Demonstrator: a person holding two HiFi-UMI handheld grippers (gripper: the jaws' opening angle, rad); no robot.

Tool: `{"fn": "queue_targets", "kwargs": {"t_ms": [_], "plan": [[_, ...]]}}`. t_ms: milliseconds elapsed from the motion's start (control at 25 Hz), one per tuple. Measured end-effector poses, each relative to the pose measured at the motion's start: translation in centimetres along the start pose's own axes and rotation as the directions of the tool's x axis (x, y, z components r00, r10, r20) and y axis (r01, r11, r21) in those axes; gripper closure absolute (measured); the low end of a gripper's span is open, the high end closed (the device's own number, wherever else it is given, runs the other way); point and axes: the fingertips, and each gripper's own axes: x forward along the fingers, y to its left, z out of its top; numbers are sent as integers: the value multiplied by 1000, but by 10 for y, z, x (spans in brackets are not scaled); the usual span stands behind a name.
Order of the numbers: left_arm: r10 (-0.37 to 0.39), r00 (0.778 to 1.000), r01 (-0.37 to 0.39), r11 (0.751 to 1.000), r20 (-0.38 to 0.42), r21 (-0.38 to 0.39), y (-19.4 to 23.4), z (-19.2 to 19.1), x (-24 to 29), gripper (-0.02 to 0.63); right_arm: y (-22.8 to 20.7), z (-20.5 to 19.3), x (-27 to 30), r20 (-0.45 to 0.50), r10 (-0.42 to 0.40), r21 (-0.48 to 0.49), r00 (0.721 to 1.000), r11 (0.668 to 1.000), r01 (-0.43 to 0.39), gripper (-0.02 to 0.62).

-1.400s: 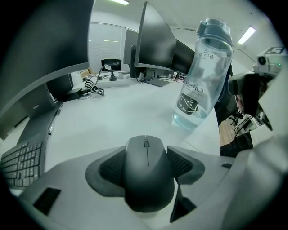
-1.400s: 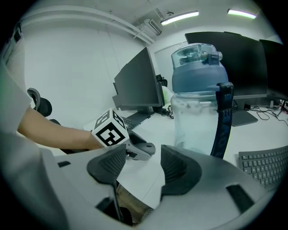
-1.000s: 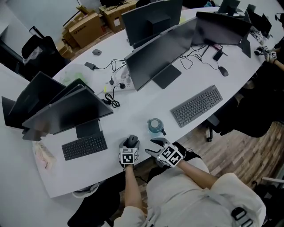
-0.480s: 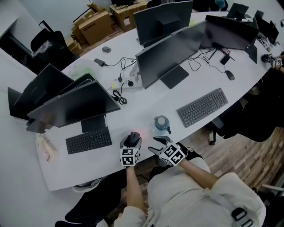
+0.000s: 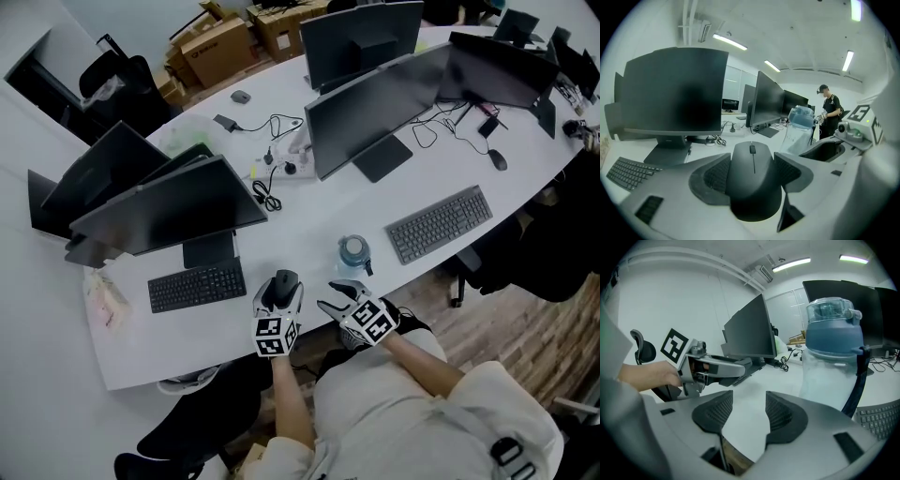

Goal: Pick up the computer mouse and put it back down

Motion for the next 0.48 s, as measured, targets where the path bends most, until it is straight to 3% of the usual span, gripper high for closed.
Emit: {"fn": "queue_targets", "kwargs": {"t_ms": [480], "plan": [[44, 990, -36, 998, 137, -61, -2, 31, -41, 321, 8, 18, 6, 40, 5, -28, 999, 1000, -4, 383]]}}
